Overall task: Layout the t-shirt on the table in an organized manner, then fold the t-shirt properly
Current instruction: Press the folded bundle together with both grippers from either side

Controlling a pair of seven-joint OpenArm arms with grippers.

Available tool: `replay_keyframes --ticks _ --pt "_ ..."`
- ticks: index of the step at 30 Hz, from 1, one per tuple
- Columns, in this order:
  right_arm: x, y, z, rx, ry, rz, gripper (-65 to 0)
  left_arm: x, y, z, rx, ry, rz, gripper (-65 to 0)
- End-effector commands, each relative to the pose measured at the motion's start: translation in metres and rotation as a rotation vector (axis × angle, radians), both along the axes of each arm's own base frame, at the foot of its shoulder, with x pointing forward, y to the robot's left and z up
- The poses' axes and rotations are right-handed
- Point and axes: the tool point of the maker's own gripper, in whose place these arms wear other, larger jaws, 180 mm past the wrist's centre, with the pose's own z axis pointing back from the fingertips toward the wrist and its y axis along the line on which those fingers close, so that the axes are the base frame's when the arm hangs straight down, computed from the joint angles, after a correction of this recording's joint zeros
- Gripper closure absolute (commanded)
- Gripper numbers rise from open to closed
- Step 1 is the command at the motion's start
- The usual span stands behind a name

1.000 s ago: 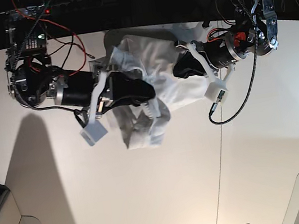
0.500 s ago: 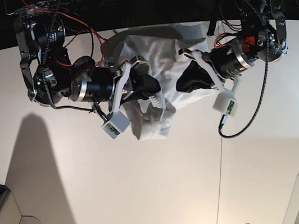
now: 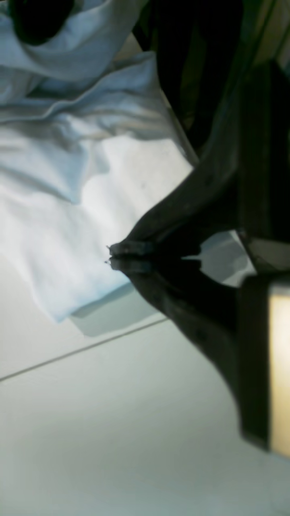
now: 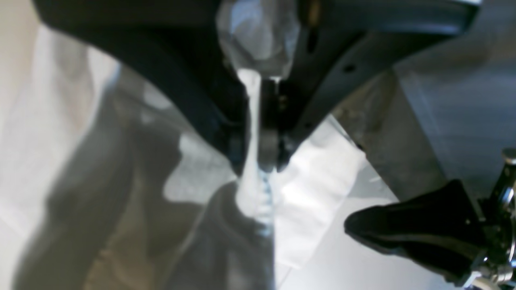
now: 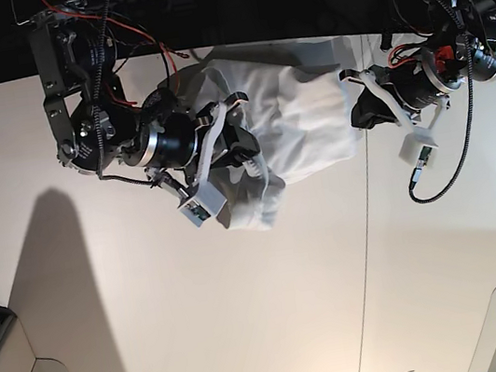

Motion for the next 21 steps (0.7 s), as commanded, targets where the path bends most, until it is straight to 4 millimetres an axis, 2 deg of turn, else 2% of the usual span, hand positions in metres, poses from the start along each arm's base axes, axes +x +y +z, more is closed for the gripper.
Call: replay_keyframes --ticks 1,7,11,21 --pt "0.008 0.008 0.014 0.023 -0.051 0.004 0.0 0.007 0.0 0.006 -0.007 -0.031 0.003 0.0" --pt "-0.007 0.04 0.008 -0.06 -0.095 0.08 0.0 0.001 0.002 -0.01 -0.023 0.014 0.021 0.0" --pt "-0.011 0.056 0.008 -0.116 -0.148 0.105 0.0 0.001 0.001 -0.011 -0.032 0.015 0.023 0.0" --pt "0.001 0.08 0.028 -0.128 -0.24 0.101 0.0 0.001 0.001 -0.011 -0.032 0.014 0.023 0.0"
